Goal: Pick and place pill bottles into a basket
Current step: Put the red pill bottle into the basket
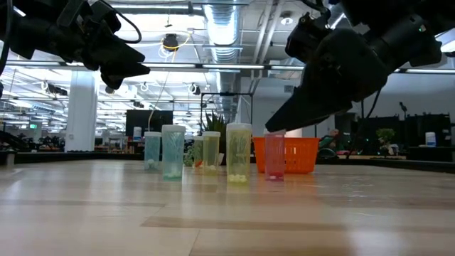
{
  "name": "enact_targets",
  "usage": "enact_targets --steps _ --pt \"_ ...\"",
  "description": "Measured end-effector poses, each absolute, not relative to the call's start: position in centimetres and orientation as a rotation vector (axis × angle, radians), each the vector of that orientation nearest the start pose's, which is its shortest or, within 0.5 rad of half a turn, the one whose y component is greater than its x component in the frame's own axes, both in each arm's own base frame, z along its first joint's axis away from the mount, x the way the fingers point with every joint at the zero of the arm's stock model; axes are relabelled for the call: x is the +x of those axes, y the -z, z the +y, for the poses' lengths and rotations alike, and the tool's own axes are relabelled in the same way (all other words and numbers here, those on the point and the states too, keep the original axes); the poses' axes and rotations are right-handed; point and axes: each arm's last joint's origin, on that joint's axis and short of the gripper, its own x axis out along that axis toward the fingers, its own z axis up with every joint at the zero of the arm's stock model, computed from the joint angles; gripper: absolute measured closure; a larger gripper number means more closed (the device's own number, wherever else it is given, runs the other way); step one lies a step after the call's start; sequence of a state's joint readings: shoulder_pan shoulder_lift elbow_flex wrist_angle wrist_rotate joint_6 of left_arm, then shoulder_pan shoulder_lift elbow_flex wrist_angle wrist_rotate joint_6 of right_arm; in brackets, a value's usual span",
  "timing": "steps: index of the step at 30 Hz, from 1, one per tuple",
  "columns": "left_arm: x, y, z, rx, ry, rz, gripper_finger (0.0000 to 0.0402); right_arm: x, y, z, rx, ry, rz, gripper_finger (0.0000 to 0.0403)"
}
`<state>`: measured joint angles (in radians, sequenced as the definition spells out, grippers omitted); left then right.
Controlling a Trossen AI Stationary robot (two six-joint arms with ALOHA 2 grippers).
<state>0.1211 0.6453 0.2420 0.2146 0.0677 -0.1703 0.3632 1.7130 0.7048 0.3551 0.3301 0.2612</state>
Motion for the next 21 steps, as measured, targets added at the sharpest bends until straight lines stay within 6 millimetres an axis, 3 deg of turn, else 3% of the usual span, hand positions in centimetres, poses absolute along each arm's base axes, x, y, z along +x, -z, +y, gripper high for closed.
enact_targets --steps 13,21 --pt "15.19 -20.26 1.64 -0.190 -0.068 0.189 0.0230 29.87 -12.89 9.26 0.078 0.058 0.654 0.0187" --pt "15.19 -20.26 1.65 -0.190 -0.068 0.190 0.0230 29.84 -12.85 9.25 0.078 0.059 0.659 0.0224"
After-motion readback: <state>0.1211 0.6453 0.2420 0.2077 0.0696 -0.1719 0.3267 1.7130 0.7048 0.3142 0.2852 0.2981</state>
